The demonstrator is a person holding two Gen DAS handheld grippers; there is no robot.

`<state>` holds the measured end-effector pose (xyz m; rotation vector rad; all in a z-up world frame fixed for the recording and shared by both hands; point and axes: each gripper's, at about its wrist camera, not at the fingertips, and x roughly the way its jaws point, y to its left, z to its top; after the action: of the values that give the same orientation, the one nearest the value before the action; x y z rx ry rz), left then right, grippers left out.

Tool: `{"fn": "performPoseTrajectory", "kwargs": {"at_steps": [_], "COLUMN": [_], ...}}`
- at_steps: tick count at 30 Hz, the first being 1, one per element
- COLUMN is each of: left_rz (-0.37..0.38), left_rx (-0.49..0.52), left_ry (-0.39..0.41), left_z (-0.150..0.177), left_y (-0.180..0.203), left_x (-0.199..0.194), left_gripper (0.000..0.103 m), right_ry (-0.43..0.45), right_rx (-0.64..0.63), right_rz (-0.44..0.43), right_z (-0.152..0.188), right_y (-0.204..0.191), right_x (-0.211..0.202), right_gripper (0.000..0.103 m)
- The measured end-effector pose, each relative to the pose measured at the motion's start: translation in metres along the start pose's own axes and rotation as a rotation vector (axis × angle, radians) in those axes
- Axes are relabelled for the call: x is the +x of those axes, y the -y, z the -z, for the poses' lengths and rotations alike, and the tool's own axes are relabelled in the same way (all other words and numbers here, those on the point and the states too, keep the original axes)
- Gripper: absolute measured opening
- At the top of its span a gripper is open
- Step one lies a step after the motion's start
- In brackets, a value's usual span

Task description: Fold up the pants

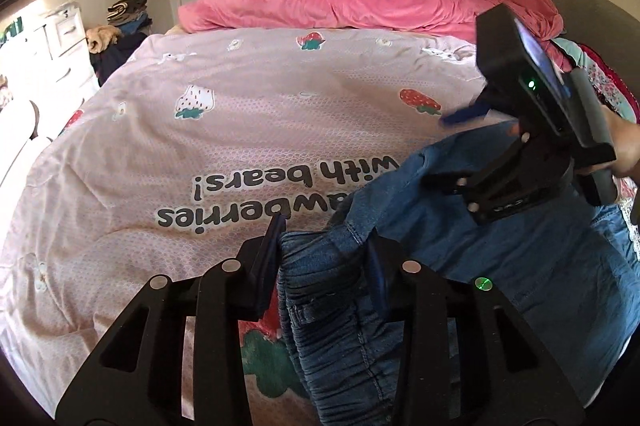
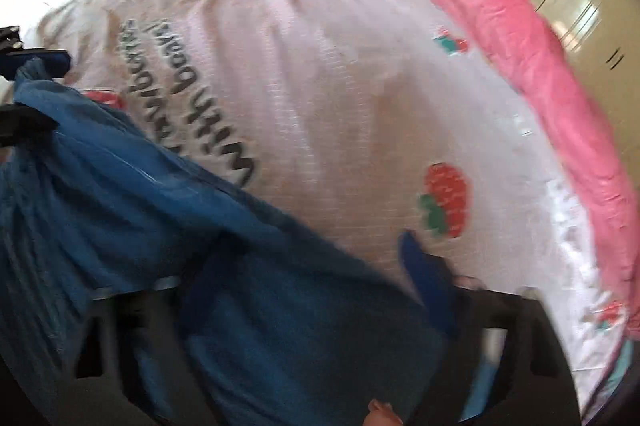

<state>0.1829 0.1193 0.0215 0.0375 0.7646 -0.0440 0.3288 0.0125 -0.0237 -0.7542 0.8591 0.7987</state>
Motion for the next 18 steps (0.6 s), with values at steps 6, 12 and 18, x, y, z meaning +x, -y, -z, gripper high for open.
{"fn": "performPoseTrajectory", "kwargs": {"at_steps": [6, 12, 18], "left_rz": [-0.023, 0.0, 0.03], "left_rx": [-0.004, -0.038, -0.041], "left_ry": [-0.01, 0.007, 0.051], "left_z": [0.005, 0.007, 0.007], "left_y": [-0.003, -0.009, -0.004], "left_x": [0.002, -0.008, -0.028], "left_gripper": [0.029, 0.029, 0.029], "right_ry": [0.068, 0.164, 0.274], "right_rx": [0.101, 0.261, 0.351], "right_rz": [-0.035, -0.083, -0.1], "right_z": [0.015, 0.041, 0.07], "right_y": [-0.013, -0.01, -0.019], "right_x": [-0.012, -0.047, -0.1], "right_gripper": [0.013, 0.01, 0.01]}}
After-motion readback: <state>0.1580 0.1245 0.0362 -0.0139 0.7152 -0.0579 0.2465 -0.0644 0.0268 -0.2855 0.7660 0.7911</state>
